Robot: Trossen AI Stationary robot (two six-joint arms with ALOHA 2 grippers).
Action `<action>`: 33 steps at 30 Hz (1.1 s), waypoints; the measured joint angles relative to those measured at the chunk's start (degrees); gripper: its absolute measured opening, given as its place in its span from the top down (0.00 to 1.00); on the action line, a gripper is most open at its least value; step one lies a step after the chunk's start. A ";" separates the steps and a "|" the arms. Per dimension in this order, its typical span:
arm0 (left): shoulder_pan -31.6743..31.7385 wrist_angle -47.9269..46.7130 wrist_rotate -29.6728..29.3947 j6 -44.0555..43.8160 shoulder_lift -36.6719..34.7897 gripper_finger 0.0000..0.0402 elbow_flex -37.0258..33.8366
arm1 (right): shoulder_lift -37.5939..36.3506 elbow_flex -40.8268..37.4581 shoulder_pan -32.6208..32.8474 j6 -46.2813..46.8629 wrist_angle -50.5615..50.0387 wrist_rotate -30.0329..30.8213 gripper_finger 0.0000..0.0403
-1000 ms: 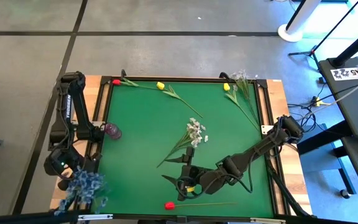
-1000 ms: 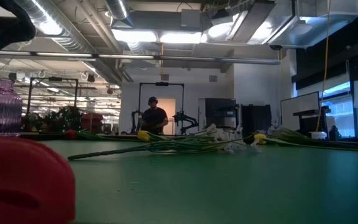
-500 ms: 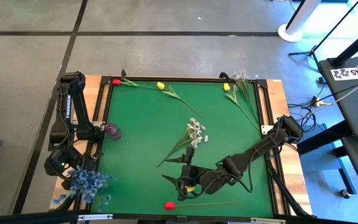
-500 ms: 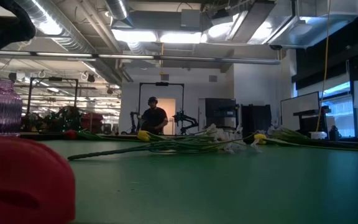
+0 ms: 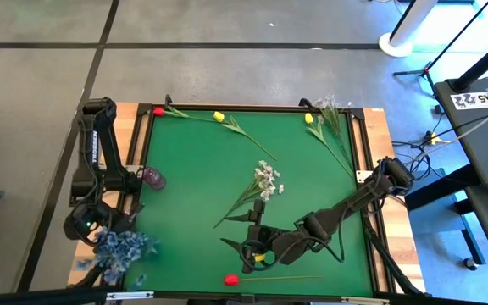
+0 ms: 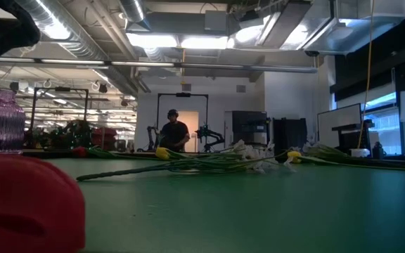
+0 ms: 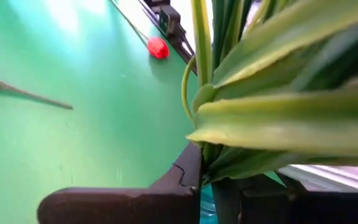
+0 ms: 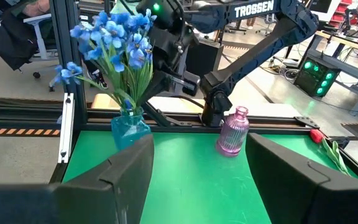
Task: Sort flowers into vase by color
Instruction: Put the blue flowers into the blue vase
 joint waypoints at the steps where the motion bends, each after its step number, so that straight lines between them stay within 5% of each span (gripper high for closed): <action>1: 0.33 1.50 -0.66 1.35 -0.01 0.97 -0.66 | 0.00 0.00 0.00 0.00 0.02 0.00 0.37; 7: 3.23 6.97 -0.75 10.23 -0.01 0.96 -1.60 | 0.00 0.00 0.00 0.00 0.02 0.02 0.37; 20: 14.29 5.90 4.45 9.05 -0.05 0.83 -0.91 | 0.00 0.00 -0.08 0.00 -0.40 0.00 0.37; 33: 17.30 -21.11 25.92 -1.74 -0.66 0.72 12.44 | 0.00 -0.02 -1.16 3.50 -3.96 -0.68 0.37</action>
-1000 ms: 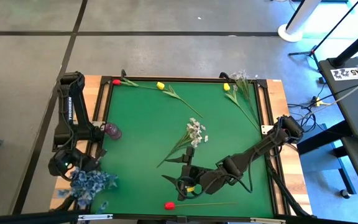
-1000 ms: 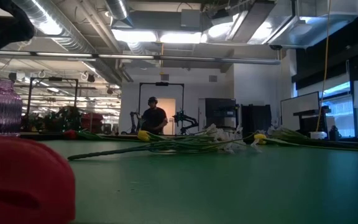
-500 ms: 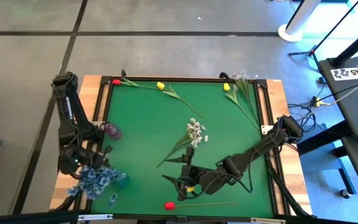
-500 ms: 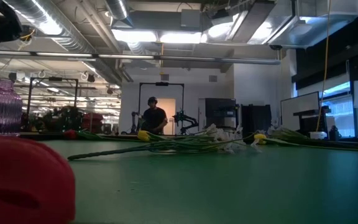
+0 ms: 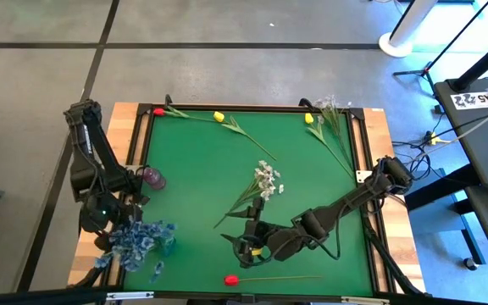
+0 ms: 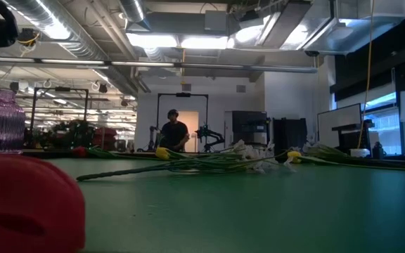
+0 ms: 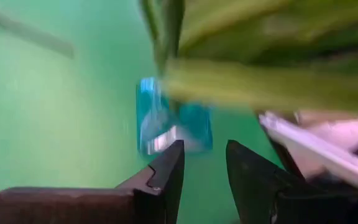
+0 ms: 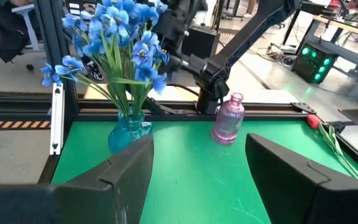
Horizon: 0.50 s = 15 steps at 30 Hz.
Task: Sort flowers into vase by color
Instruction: Put the blue flowers into the blue vase, then put the bottom red tulip into the blue vase
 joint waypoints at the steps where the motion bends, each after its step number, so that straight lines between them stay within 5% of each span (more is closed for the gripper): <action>1: 0.00 -3.01 0.86 -2.33 -0.02 0.72 1.13 | 0.00 0.00 0.01 0.10 -0.41 -0.20 0.37; 5: -0.04 -13.36 -0.39 -7.62 -0.37 0.73 5.86 | 0.00 0.00 0.01 1.68 -3.53 -3.31 0.37; 15: 0.52 -28.84 -20.43 -7.81 -9.27 0.78 8.52 | 7.36 0.00 0.12 11.95 -9.78 -24.43 0.37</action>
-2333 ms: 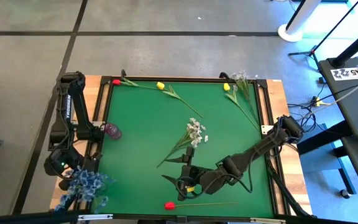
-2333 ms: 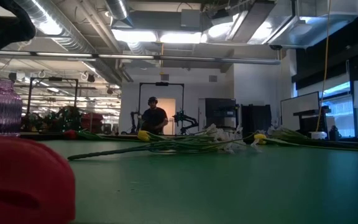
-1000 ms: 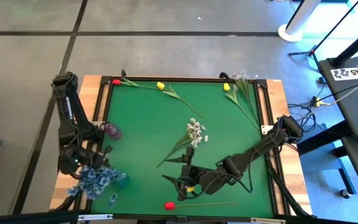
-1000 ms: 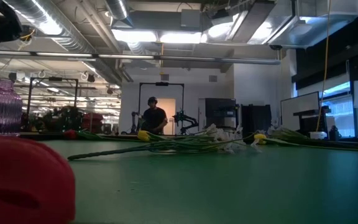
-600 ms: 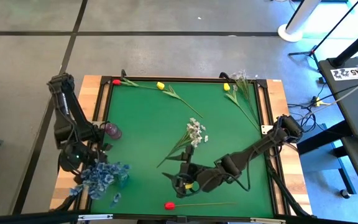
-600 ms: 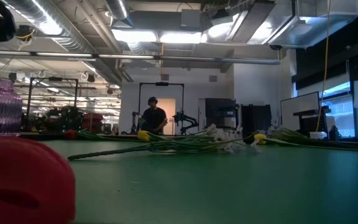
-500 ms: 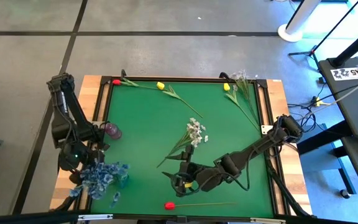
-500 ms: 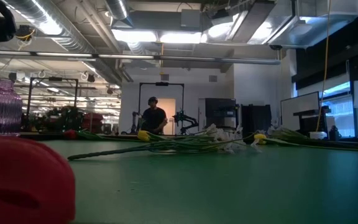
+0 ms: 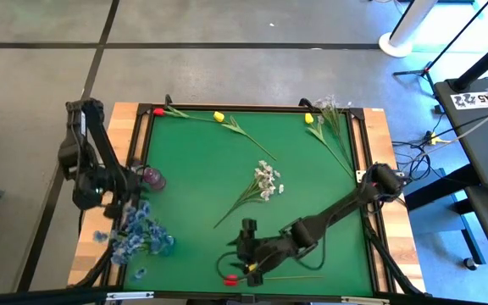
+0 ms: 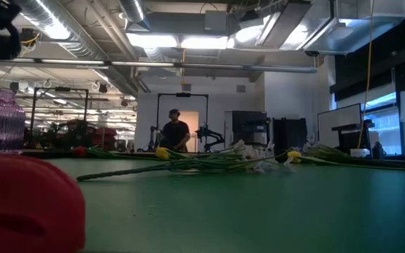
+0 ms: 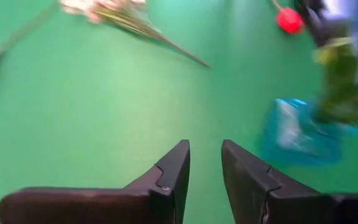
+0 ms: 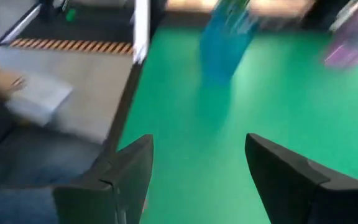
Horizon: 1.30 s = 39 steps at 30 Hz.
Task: Sort flowers into vase by color
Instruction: Put the bottom red tulip into the blue vase
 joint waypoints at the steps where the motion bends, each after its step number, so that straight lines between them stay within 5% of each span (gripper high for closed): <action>1: 0.17 -1.11 -1.50 -0.68 -1.30 0.79 0.00 | 1.28 0.00 0.00 2.68 -0.61 -2.35 0.37; 8: 0.84 -4.35 -8.81 -0.89 -9.93 0.81 0.02 | 5.28 -0.06 1.44 19.07 -11.15 -11.52 0.37; 14: 0.84 -7.99 -8.97 0.45 -14.48 0.81 0.04 | 5.48 -0.02 5.52 28.15 -21.12 -12.05 0.37; 23: 0.84 -10.27 -11.35 6.25 -18.29 0.81 0.07 | 8.21 0.04 9.75 31.50 -21.09 -10.12 0.39; 28: 0.84 -10.35 -10.80 6.65 -18.88 0.81 0.07 | 11.01 0.22 9.65 28.76 -17.31 -10.33 0.55; 36: 0.84 -10.73 -10.63 6.37 -18.90 0.81 0.07 | 11.66 0.31 9.62 26.14 -20.45 -10.08 0.94; 39: 0.84 -10.73 -10.62 4.68 -18.90 0.81 0.07 | 11.77 0.31 9.64 24.61 -21.98 -8.84 0.97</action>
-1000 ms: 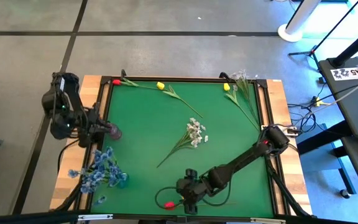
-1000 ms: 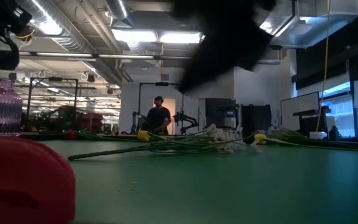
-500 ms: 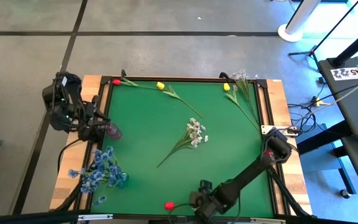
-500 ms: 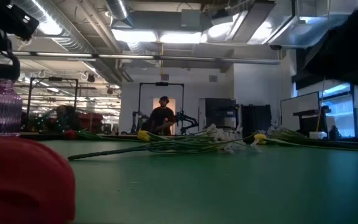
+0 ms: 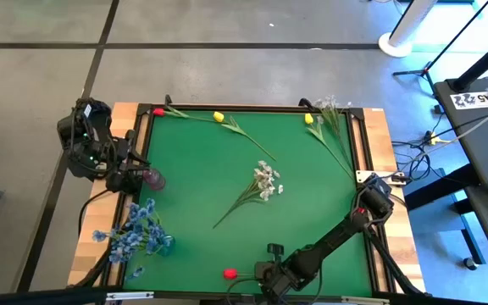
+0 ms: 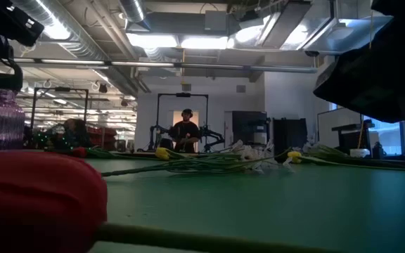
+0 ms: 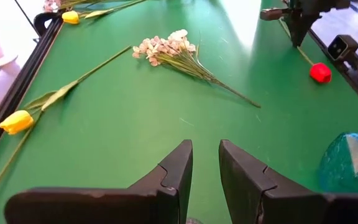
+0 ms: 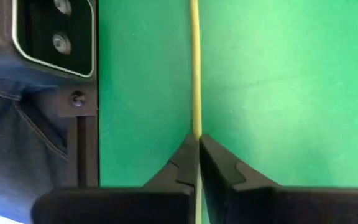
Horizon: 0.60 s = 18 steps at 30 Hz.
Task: Sort flowers into vase by color
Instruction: Put the bottom red tulip into the blue vase
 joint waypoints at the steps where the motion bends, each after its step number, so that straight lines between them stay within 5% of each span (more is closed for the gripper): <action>1: 0.00 0.01 0.01 -0.64 -0.01 0.81 0.00 | 0.00 0.01 -0.03 0.00 -0.43 1.15 0.95; 10: 0.00 2.63 -2.27 -3.06 -0.01 0.81 0.00 | -5.83 -0.34 -7.28 -5.64 -3.09 17.18 0.98; 18: 0.00 11.92 -4.31 4.42 0.04 0.81 0.00 | -5.73 -0.37 -16.36 -13.72 8.36 12.63 0.99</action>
